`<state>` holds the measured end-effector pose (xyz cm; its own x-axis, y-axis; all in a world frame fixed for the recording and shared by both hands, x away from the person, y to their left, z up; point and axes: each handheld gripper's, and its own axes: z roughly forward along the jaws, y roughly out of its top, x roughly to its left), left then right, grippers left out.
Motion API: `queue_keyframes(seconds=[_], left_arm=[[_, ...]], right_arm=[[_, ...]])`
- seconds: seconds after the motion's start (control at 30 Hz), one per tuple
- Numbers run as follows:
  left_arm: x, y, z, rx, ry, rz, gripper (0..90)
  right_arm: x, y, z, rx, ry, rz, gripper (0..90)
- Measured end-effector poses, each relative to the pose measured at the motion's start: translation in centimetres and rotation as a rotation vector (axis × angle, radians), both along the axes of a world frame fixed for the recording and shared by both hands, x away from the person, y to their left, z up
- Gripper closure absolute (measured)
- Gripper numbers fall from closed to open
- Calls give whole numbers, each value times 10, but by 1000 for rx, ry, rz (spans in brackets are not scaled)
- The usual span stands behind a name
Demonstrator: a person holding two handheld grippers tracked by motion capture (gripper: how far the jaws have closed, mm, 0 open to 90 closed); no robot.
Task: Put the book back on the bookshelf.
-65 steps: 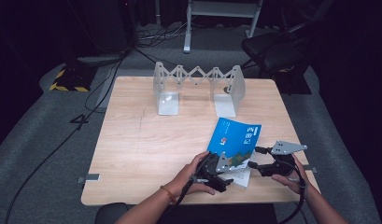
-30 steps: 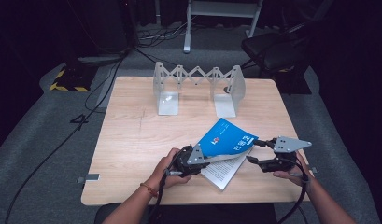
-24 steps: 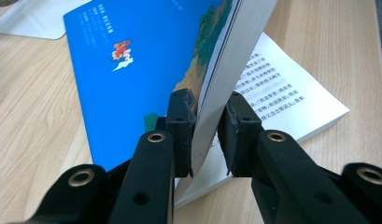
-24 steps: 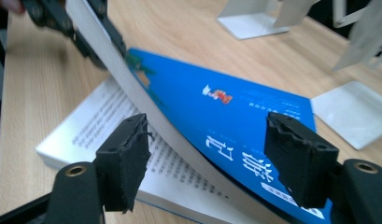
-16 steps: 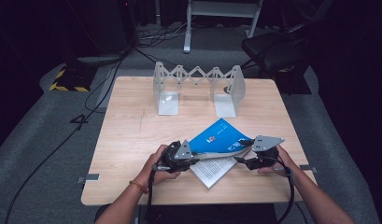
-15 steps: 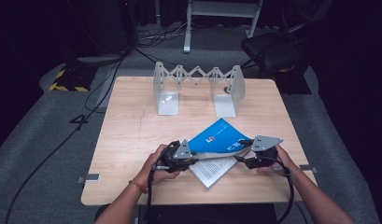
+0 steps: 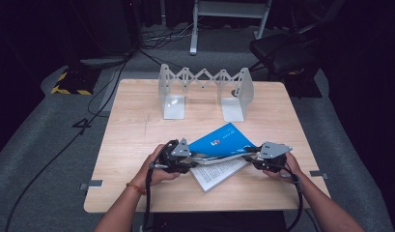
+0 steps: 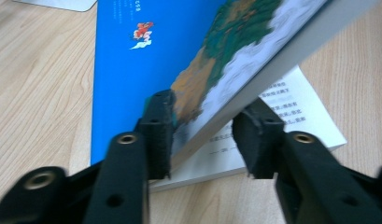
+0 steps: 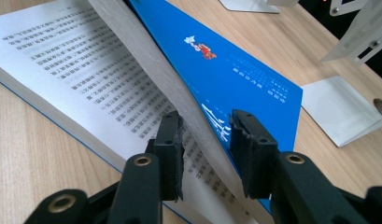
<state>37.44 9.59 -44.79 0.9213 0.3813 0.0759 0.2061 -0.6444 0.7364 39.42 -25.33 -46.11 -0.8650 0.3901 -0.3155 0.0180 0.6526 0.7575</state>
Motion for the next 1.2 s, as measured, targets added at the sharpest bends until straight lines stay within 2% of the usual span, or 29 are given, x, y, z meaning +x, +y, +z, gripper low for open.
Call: queue_keyframes(seconds=[0.13, 0.27, 0.3, 0.33, 0.4, 0.43, 0.47, 0.53, 0.6, 0.73, 0.77, 0.87, 0.93, 0.97, 1.0, 1.07, 1.1, 1.2], left_arm=[[-14, -19, 8, 27, -49, 1, 451], [-19, -33, 13, 26, -61, 31, 384], [-21, -39, 13, 42, -75, 62, 370], [-21, -41, 13, 43, -80, 67, 357], [-21, -43, 12, 43, -81, 90, 366], [-20, -43, 11, 43, -91, 92, 386], [-21, -42, 10, 45, -115, 91, 444], [-21, -36, 9, 32, -137, 89, 634], [-21, -31, 9, 31, -154, 66, 671], [-18, -25, 6, 48, -140, 31, 714], [-17, -23, 3, 41, -121, 22, 718], [-16, -20, 2, 33, -110, 11, 726], [-14, -17, 2, 20, -104, 6, 731], [-13, -16, 2, 16, -103, 3, 733], [-12, -15, 3, 12, -102, -1, 734], [-10, -12, 3, 10, -105, -3, 737], [-7, -8, 4, 6, -99, -3, 736], [-3, -3, 5, -6, -86, 7, 721]], right_arm=[[-5, 7, 4, -35, -22, -3, 673], [-8, 14, 7, -50, -29, -9, 688], [-9, 16, 8, -52, -32, -12, 693], [-11, 18, 9, -56, -36, -10, 697], [-13, 22, 11, -64, -37, -7, 706], [-14, 24, 11, -70, -35, -5, 710], [-15, 26, 12, -73, -37, -5, 713], [-17, 29, 11, -83, -43, 4, 716], [-20, 30, 10, -75, -38, 11, 718], [-19, 31, 10, -60, -29, 32, 689], [-14, 27, 7, -14, 4, 59, 630], [-7, 20, 5, 9, 28, 60, 592], [-1, 13, 1, -27, -6, 30, 563], [3, 9, 0, -22, 5, 18, 557], [6, 5, 0, -10, 22, 27, 564], [10, 2, -1, -39, -12, 47, 602], [13, 2, 0, -45, -20, 77, 633], [12, 5, 0, -57, -37, 103, 669]])
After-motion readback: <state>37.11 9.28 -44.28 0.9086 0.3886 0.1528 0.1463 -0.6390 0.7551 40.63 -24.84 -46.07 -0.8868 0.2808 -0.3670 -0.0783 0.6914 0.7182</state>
